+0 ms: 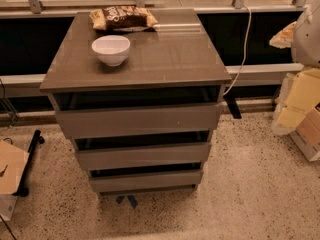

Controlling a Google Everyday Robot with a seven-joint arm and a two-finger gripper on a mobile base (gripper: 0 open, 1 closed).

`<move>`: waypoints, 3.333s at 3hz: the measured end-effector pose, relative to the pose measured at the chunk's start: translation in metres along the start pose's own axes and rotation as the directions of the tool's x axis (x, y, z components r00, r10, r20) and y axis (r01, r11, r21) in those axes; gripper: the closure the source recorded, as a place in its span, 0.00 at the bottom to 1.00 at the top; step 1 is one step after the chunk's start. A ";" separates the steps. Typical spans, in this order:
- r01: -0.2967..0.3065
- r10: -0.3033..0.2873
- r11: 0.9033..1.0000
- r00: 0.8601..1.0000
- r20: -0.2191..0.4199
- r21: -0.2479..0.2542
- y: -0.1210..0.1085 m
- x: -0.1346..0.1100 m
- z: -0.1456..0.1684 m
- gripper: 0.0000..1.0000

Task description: Open top drawer

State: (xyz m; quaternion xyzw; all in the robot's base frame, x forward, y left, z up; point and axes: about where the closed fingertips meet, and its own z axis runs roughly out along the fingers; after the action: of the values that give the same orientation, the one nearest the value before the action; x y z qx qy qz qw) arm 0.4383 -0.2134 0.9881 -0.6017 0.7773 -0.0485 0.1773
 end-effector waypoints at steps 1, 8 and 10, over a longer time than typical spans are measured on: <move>0.000 0.000 1.000 1.000 0.001 0.001 0.000 0.000 0.000 0.00; -0.135 0.167 0.984 0.925 0.343 -0.116 0.004 -0.064 0.156 0.00; -0.178 0.200 0.980 0.914 0.353 -0.094 0.003 -0.077 0.188 0.00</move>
Offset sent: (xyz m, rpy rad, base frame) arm 0.0243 0.0040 -0.0452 0.2392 0.1231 -0.0626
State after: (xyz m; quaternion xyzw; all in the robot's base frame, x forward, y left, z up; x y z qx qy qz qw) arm 0.5147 -0.1130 0.8284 -0.5274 0.7871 0.1032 0.3027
